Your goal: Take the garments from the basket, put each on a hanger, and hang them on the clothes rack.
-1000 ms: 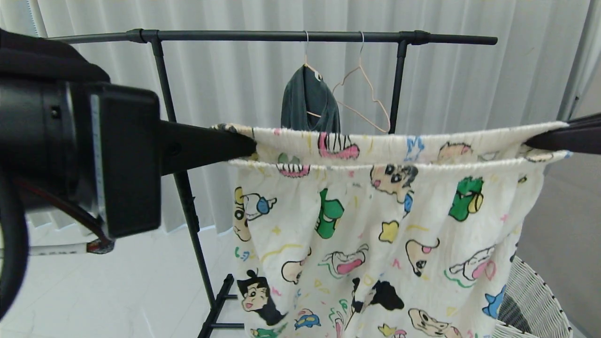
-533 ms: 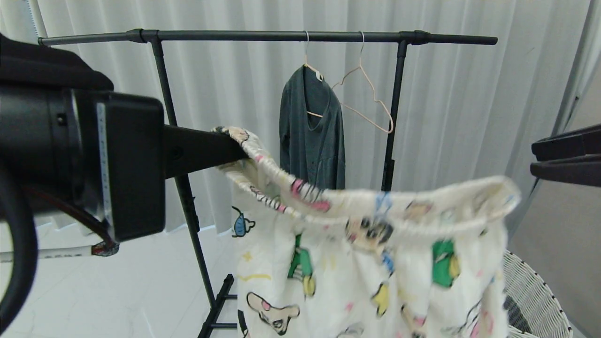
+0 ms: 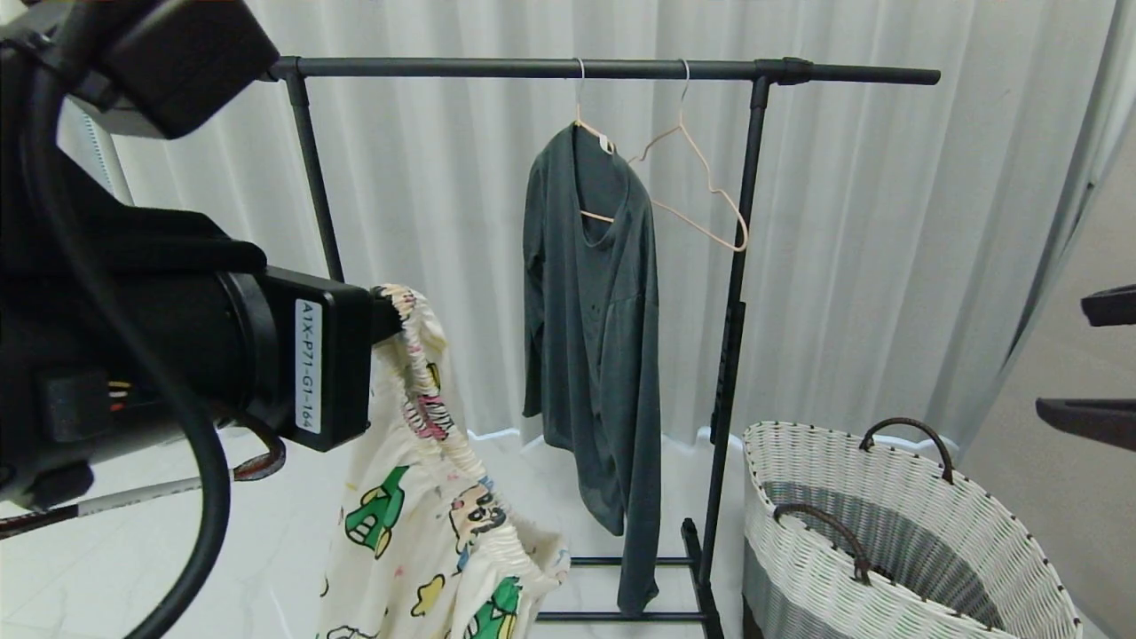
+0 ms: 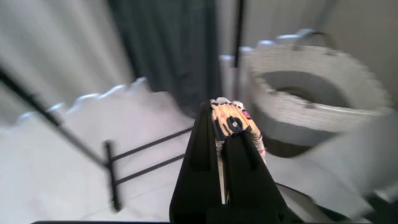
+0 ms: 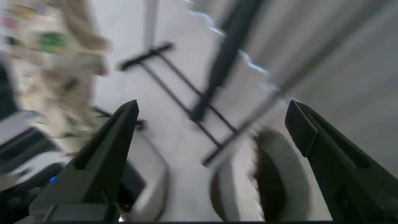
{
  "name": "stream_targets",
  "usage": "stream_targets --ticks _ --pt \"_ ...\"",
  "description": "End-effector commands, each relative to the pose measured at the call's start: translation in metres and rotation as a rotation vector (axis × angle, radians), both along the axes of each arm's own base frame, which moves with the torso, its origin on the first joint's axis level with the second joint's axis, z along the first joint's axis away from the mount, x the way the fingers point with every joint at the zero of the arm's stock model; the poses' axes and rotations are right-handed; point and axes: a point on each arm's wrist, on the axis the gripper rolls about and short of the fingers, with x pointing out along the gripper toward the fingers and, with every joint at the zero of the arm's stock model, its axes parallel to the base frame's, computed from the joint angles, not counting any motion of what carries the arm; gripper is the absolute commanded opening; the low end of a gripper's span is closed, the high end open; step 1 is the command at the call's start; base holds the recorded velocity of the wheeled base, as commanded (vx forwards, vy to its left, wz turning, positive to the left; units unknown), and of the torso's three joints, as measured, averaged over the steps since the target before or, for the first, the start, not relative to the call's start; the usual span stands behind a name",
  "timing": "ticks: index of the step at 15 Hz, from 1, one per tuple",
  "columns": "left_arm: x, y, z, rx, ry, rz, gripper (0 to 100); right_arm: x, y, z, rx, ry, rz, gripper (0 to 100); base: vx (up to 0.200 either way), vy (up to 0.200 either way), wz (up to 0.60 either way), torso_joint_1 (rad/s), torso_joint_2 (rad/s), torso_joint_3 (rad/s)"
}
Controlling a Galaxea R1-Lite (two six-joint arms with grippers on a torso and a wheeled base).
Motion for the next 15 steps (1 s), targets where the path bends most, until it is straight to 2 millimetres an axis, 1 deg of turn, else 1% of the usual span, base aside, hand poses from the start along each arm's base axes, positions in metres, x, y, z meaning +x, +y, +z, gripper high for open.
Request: stream_targets --ticks 1,2,6,9,11,12,15 --pt "0.001 0.000 -0.006 0.026 0.008 0.016 0 0.006 -0.011 -0.011 -0.068 -0.004 -0.185 100 0.000 0.000 0.00 0.000 0.00 0.000" --pt "0.001 0.000 -0.008 0.031 0.012 0.016 0 0.008 -0.011 -0.015 -0.099 -0.005 -0.232 100 0.000 0.000 0.00 0.000 0.00 0.000" --pt "0.001 0.000 -0.011 0.040 0.018 0.016 0 0.013 -0.014 -0.019 -0.128 0.000 -0.316 100 0.000 0.200 0.00 0.000 0.01 0.007" --pt "0.001 0.000 -0.016 0.055 0.029 0.018 0 0.025 -0.017 -0.023 -0.131 0.003 -0.382 100 0.000 0.200 0.00 0.004 0.01 -0.002" --pt "0.002 0.000 -0.020 0.072 0.031 0.033 0 0.031 -0.018 -0.029 -0.175 -0.027 -0.428 100 0.000 0.000 0.00 0.000 0.00 0.000" --pt "0.002 0.000 -0.021 0.077 0.030 0.040 0 0.031 -0.019 -0.032 -0.191 -0.040 -0.428 100 0.000 0.000 0.00 0.000 0.00 0.000" --pt "0.002 0.000 -0.021 0.085 0.025 0.056 0 0.028 -0.019 -0.032 -0.167 -0.035 -0.383 100 0.000 0.000 0.00 0.000 0.00 0.000"
